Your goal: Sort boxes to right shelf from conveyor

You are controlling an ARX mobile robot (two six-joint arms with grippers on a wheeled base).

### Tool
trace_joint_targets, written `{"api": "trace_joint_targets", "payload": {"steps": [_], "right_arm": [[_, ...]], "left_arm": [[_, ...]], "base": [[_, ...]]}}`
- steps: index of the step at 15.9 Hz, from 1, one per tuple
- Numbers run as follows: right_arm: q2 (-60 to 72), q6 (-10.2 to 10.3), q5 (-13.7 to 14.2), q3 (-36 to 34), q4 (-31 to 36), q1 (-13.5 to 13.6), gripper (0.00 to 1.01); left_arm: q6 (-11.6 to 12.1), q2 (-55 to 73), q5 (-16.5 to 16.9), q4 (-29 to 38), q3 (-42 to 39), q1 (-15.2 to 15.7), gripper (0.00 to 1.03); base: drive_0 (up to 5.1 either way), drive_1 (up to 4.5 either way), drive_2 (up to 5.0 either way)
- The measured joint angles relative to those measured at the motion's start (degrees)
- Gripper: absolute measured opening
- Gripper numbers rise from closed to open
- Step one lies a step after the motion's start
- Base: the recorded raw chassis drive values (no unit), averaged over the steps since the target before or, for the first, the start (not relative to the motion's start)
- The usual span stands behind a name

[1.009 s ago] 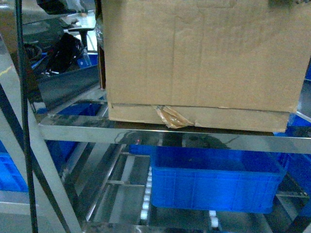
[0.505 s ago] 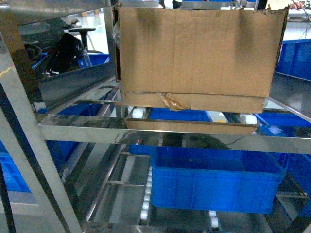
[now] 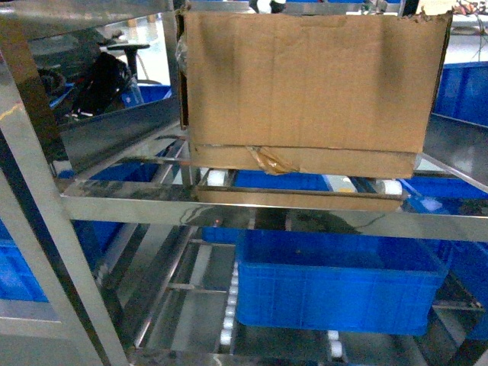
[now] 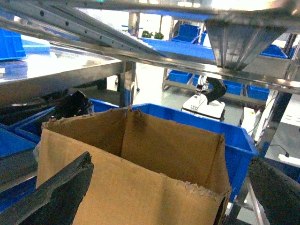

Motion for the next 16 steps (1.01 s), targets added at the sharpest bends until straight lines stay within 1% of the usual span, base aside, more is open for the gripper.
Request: {"api": "trace_joint_targets", "payload": {"steps": [1,2,3,4,5,7,8,9,10,11,12,14,16], "right_arm": [[-0.26,0.61,5.27,0.02,-4.83,0.76,0.93],[-2.71,1.44,14.86,-4.22,-5.33,1.16,0.80],[-6.43,1.84,20.17,-10.43,-2.86,0.22,0.67],[-9.75,2.08,20.92,-15.58,-0.09,-1.22,0.55],[-12.85,2.19,20.48,-20.92,2.19,-1.86,0.40],[-16.57,2.19,18.84,-28.98,4.50,-2.34,0.14],[-18.91,2.16,18.67,-32.33,5.29,-3.15,0.02],[-21.38,2.25,18.56,-35.06,5.99,-3.69,0.02],[-23.58,2.25,16.39,-37.42,6.29,-5.01,0.02],[-25.90,2.25,14.62,-40.00,6.29,-7.26,0.02],[-28.39,2.23,14.69,-42.40,5.90,-7.78,0.02],[-33.66,2.23,14.51,-45.94,4.39,-7.72,0.02],[-38.36,2.25,14.49,-48.46,1.97,-7.72,0.02]], "left_arm": [[1.62,0.07,1.25,3.65,-1.03,0.42,0.94],[5.53,-2.67,5.09,10.01,-6.45,1.75,0.82],[8.35,-7.21,7.06,13.79,-13.97,3.87,0.69],[9.64,-10.95,8.39,16.68,-19.98,6.27,0.57],[10.51,-14.36,9.81,18.51,-25.86,8.33,0.42],[10.95,-18.91,13.38,20.74,-34.67,10.32,0.17],[10.97,-21.51,14.40,21.49,-37.94,11.82,0.04],[11.04,-24.33,15.26,22.16,-40.94,13.14,0.02],[11.08,-26.53,16.26,22.29,-43.34,14.01,0.02],[11.10,-29.03,17.51,22.21,-46.12,14.95,0.02],[11.10,-31.47,18.47,21.68,-48.41,15.91,0.02],[11.10,-37.38,20.04,19.87,-52.04,17.55,0.02],[11.15,-42.40,24.59,17.09,-54.64,22.23,0.02]], "base": [[0.0,0.00,0.0],[0.0,0.00,0.0],[0.0,0.00,0.0],[0.0,0.00,0.0],[0.0,0.00,0.0],[0.0,0.00,0.0],[0.0,0.00,0.0],[0.0,0.00,0.0],[0.0,0.00,0.0],[0.0,0.00,0.0],[0.0,0.00,0.0],[0.0,0.00,0.0],[0.0,0.00,0.0]]}}
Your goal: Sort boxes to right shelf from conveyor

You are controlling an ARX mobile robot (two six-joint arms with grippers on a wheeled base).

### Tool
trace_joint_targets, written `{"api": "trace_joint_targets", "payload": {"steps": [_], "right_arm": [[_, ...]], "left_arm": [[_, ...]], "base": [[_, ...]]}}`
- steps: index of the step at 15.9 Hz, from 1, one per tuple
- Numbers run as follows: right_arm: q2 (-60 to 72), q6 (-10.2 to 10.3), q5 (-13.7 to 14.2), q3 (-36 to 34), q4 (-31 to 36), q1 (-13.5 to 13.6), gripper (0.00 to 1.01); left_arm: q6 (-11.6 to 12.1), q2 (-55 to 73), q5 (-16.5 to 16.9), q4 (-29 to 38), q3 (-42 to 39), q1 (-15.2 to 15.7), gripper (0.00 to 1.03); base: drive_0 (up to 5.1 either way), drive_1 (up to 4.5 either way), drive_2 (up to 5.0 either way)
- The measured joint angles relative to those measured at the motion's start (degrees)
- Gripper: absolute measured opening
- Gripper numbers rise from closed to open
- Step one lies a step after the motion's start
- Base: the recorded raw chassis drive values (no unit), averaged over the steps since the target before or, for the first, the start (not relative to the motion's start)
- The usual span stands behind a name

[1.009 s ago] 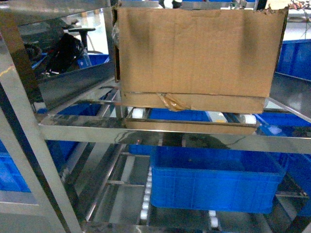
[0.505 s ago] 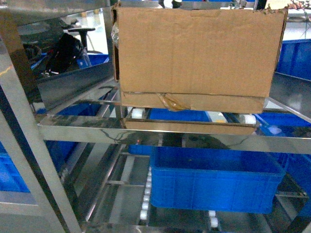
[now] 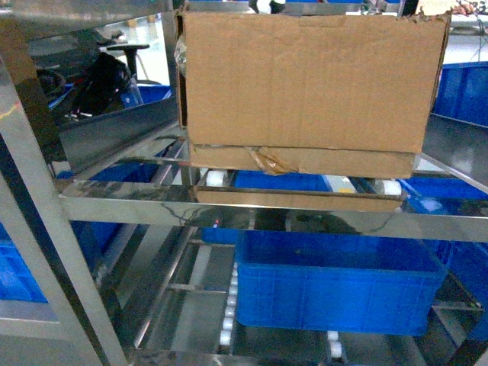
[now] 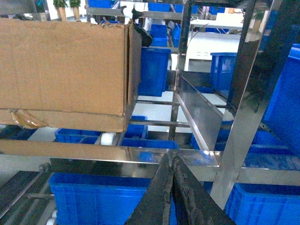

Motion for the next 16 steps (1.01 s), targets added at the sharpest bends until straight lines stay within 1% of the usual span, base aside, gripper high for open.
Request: {"api": "trace_joint_targets", "payload": {"steps": [1,4,5,8,11,16], "right_arm": [[-2.36,0.00,0.00,-0.98,-1.42,0.00,0.02],[-9.49,0.00,-0.04,-3.10,-6.49,0.26,0.02],[-10.73,0.00,-0.07,-4.55,-4.33,0.26,0.02],[-17.46,-0.02,-0.04,-5.07,-10.82,0.26,0.02],[-23.04,0.00,-0.07,-5.07,-16.44,0.26,0.02],[-30.01,0.00,-0.04,-5.07,-23.47,0.26,0.02]], "left_arm": [[0.00,-2.75,0.11,-1.46,-0.94,0.35,0.02],[0.00,-9.92,0.42,-6.78,-3.21,0.11,0.02],[0.02,-10.56,0.42,-4.04,-5.11,0.11,0.02],[0.00,-18.14,0.42,-11.65,-5.11,0.11,0.02],[0.00,-23.96,0.42,-17.57,-5.11,0.11,0.02],[0.02,-31.58,0.42,-24.85,-5.11,0.11,0.02]], "base": [[0.0,0.00,0.0],[0.0,0.00,0.0],[0.0,0.00,0.0],[0.0,0.00,0.0],[0.0,0.00,0.0],[0.0,0.00,0.0]]}}
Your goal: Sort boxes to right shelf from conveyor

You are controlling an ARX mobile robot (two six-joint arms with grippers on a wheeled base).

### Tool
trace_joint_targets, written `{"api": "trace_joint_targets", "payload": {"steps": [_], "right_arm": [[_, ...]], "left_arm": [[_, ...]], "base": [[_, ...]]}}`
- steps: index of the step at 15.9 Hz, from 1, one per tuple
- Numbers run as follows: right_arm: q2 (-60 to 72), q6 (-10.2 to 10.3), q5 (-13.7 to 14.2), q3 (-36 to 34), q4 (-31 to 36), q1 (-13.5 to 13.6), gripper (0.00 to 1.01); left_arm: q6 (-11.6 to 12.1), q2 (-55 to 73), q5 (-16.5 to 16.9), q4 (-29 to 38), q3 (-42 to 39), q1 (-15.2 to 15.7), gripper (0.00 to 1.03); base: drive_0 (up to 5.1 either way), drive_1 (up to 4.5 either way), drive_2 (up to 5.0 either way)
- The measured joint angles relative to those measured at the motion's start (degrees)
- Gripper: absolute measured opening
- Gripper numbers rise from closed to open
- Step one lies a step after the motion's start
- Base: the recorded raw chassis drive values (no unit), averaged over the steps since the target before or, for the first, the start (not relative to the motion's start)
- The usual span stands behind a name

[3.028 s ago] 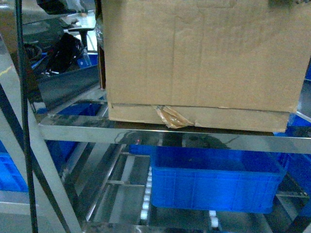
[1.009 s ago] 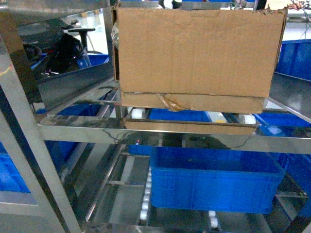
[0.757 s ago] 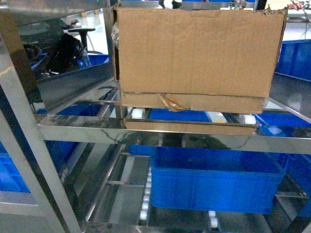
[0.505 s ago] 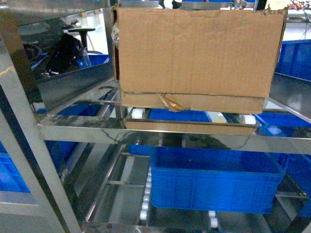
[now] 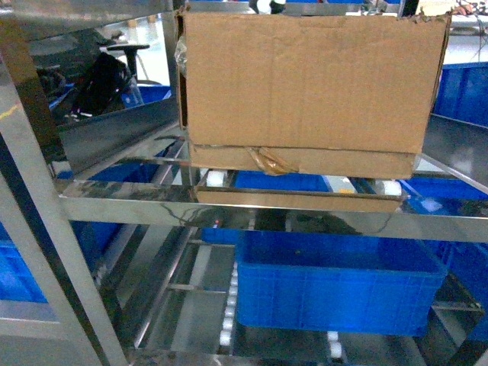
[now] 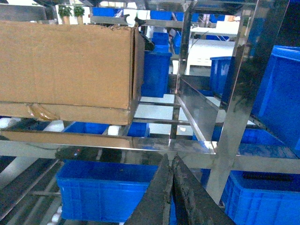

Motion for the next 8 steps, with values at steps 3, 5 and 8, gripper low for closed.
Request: {"api": "trace_joint_targets", "payload": {"steps": [3,5,8], "right_arm": [[-3.21,-0.02,0.00,0.00,-3.28,0.00,0.02],[-12.61,-0.02,0.00,0.02,-12.46,0.00,0.02],[-12.50,0.00,-0.04,0.02,-13.22,0.00,0.02]], "left_arm": [[0.00,-3.21,0.00,-3.21,0.00,0.00,0.02],[-0.02,-11.54,0.04,-13.99,0.00,0.00,0.02],[0.00,-12.83,0.04,-13.29,0.00,0.00,0.02]], "base": [[0.0,0.00,0.0],[0.0,0.00,0.0],[0.0,0.00,0.0]]}}
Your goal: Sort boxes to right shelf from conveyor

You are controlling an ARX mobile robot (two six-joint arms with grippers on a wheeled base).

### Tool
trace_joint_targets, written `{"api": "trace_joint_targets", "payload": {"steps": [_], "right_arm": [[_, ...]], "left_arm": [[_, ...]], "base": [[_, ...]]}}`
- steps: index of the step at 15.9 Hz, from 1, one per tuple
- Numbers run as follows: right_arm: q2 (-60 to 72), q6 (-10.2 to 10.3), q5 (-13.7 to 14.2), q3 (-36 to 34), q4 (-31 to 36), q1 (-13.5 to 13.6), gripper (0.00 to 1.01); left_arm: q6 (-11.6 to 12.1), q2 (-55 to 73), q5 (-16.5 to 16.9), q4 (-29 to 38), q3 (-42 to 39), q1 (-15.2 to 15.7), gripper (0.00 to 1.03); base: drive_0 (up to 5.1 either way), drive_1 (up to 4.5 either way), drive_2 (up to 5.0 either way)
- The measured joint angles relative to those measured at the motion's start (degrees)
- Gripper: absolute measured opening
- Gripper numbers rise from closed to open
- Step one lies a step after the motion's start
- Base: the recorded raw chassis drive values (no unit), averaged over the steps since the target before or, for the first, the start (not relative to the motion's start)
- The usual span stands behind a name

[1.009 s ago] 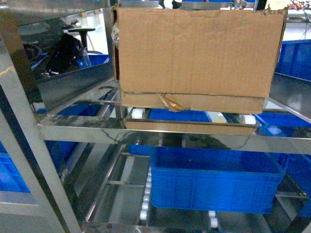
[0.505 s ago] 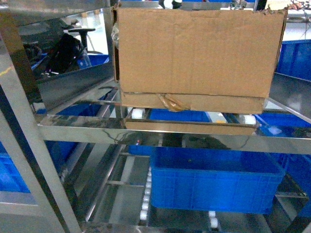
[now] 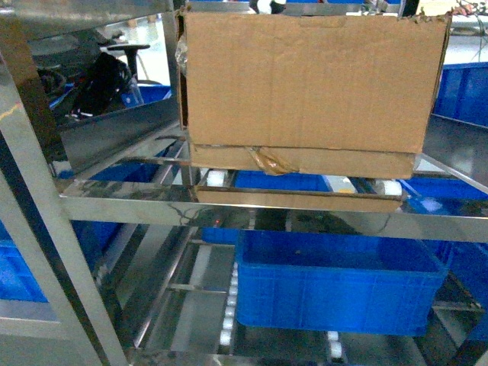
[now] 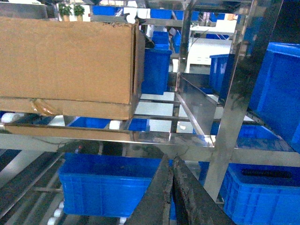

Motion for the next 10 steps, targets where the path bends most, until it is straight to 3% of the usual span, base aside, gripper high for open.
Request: {"api": "trace_joint_targets", "payload": {"steps": [5,6,10], "right_arm": [[0.00,0.00,0.00,0.00,0.07,0.00,0.02],[0.00,-0.02,0.00,0.00,0.07,0.00,0.10],[0.00,-0.02,0.00,0.00,0.07,0.00,0.64]], "left_arm": [[0.00,0.00,0.00,-0.26,0.00,0.00,0.02],[0.00,0.00,0.00,-0.26,0.00,0.00,0.12],[0.00,0.00,0.00,-0.24,0.00,0.00,0.66]], "base": [[0.0,0.00,0.0],[0.0,0.00,0.0],[0.0,0.00,0.0]]}}
